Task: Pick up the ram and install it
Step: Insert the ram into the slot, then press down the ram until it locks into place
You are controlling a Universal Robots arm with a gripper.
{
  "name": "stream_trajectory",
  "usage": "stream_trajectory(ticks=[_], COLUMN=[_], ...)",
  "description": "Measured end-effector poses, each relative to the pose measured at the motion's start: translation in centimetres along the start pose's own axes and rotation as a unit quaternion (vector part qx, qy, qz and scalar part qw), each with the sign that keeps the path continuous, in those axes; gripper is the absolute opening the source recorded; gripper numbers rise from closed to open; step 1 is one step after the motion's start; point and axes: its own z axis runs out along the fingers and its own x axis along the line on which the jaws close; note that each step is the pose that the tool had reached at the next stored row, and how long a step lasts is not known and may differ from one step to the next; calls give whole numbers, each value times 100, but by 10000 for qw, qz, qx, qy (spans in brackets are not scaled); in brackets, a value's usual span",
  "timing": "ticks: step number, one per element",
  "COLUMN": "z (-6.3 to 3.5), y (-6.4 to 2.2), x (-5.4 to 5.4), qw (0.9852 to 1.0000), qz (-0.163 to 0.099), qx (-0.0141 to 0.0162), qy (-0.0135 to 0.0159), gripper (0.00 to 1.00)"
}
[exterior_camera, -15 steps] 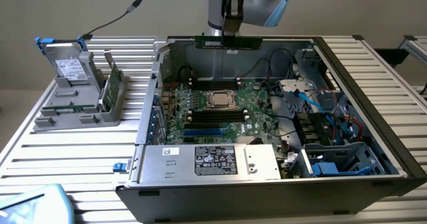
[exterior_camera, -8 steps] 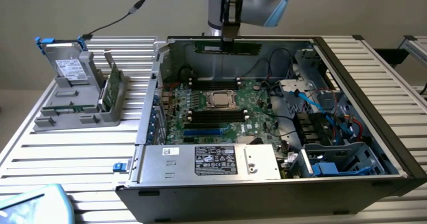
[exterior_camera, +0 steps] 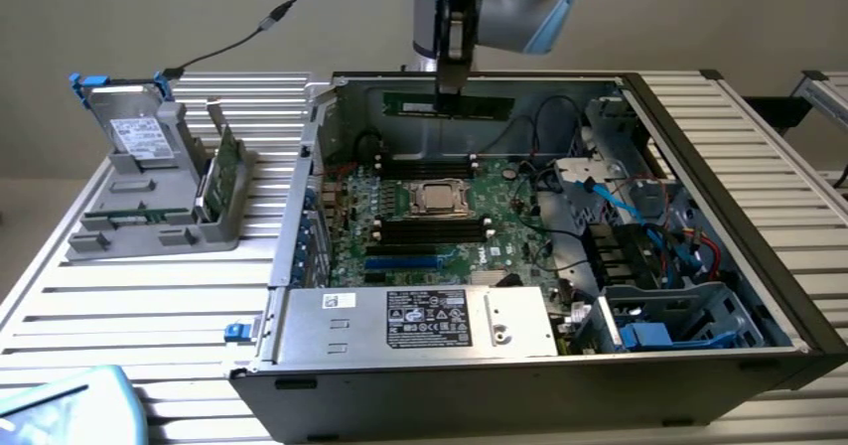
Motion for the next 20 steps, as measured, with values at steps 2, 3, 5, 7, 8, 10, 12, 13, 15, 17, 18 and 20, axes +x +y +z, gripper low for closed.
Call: stream_trajectory(ticks=[2, 3, 5, 7, 8, 10, 12, 13, 15, 17, 18, 20], z=[32, 47, 72, 76, 76, 77, 77, 77, 77, 77, 77, 77], y=[20, 30, 40, 39, 40, 40, 40, 40, 40, 40, 40, 40], x=[3, 4, 6, 6, 6, 6, 6, 6, 6, 6, 6, 6], qw=[10000, 10000, 10000, 10000, 10000, 10000, 10000, 10000, 10000, 10000, 10000, 10000], qz=[3, 3, 4, 3, 3, 3, 3, 4, 3, 3, 3, 3], qx=[8, 13, 19, 19, 19, 20, 20, 19, 20, 20, 20, 19], qy=[1, 2, 4, 5, 4, 3, 3, 4, 3, 4, 4, 3], gripper=[14, 14, 14, 14, 14, 14, 14, 14, 14, 14, 14, 14])
